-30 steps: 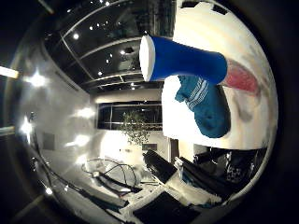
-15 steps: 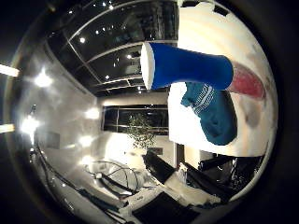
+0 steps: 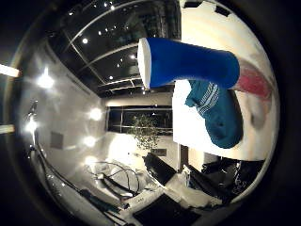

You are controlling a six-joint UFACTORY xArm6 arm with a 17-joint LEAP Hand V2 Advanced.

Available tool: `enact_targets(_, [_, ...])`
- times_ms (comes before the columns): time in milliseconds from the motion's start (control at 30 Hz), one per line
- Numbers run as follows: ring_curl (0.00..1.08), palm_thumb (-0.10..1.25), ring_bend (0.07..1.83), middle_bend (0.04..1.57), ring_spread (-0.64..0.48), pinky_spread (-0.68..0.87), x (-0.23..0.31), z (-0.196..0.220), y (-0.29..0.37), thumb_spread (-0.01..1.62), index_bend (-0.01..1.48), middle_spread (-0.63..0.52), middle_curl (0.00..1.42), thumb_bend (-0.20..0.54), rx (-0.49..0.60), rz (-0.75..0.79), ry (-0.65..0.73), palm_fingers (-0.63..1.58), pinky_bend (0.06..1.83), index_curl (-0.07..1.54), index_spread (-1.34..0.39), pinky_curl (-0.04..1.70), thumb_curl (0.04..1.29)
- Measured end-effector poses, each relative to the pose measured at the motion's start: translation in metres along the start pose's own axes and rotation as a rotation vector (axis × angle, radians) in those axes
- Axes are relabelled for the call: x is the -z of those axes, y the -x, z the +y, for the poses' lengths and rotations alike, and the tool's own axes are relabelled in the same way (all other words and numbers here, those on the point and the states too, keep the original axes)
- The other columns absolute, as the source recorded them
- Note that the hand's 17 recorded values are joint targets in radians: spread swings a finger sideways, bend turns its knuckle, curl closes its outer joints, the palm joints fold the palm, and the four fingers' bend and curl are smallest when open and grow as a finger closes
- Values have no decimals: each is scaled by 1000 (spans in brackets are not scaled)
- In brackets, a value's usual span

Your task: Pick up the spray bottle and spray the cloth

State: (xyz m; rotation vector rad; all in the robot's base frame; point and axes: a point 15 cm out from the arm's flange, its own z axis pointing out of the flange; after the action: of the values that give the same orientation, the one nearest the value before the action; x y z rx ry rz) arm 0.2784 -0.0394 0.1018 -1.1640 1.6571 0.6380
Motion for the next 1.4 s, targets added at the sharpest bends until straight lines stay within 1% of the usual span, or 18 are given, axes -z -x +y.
enact_targets(600, [271, 489, 314, 206, 191, 309, -7, -12, 2, 952, 150, 178, 334, -29, 9, -12, 7, 12, 354, 251, -208, 324, 301])
enact_targets(1200, [270, 483, 318, 212, 189, 310, -28, -30, 16, 959, 148, 164, 336, -29, 28, -39, 9, 29, 337, 253, -207, 321, 306])
enact_targets(1400, [269, 486, 323, 217, 192, 309, -36, -29, 19, 962, 148, 164, 336, -27, 28, -45, 26, 35, 332, 253, -206, 321, 305])
